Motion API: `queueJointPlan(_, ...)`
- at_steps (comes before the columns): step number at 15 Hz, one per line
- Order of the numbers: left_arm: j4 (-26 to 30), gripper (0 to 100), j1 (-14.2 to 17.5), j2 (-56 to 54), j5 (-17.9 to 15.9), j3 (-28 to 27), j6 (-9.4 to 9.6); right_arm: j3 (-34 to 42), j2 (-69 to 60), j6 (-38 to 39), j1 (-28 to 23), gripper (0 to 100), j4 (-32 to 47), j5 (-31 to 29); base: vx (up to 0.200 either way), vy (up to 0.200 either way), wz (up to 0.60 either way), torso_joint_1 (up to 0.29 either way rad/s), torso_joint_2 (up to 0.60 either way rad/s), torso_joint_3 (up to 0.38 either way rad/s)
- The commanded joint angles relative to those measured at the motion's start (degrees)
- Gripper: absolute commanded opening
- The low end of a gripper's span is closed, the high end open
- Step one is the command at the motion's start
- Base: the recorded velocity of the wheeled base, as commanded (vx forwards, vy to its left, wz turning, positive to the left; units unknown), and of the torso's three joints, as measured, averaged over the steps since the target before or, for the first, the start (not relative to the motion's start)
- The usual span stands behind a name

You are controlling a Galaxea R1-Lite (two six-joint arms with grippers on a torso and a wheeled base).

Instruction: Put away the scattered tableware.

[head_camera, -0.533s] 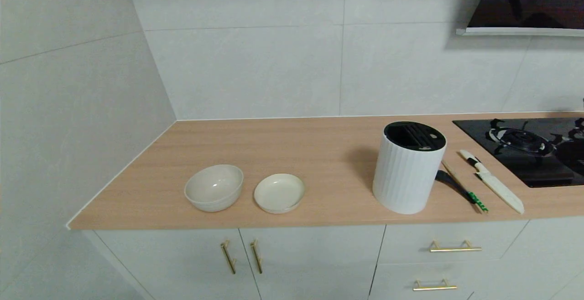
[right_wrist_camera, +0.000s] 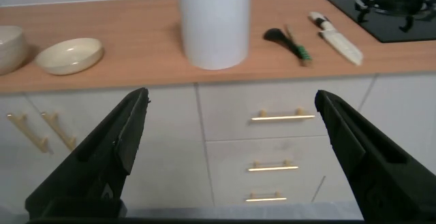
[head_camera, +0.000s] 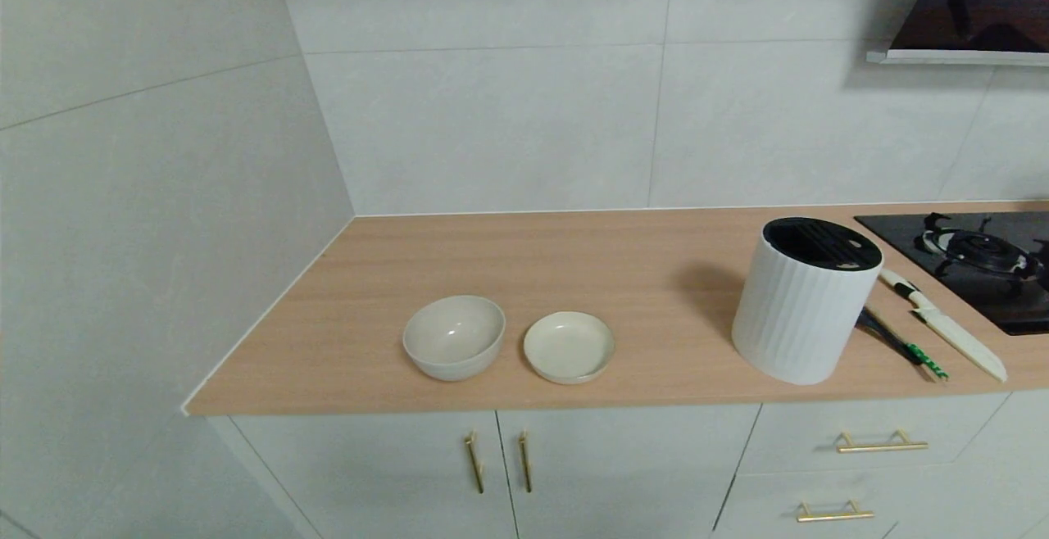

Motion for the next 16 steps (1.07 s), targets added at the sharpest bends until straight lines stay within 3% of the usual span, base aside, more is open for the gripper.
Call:
queueJointPlan(1,-0.04,100,0.04,0.02,0.02,0.00,-0.01,0.00,0.09,0.00,0.01,100,-0.04,0.01,0.000,0.200,0.00,0.002,0.01,0.002)
queueJointPlan(5,-0.04,100,-0.05,0.02,0.02,0.00,-0.01,0.00,0.00,0.00,0.01,100,-0.04,0.01,0.000,0.200,0.00,0.002,0.00,0.002)
queueJointPlan(16,-0.04,100,-0.05,0.02,0.02,0.00,0.08,0.00,0.09,0.09,0.01,100,-0.04,0.01,0.000,0.000,0.00,0.000,0.00,0.000)
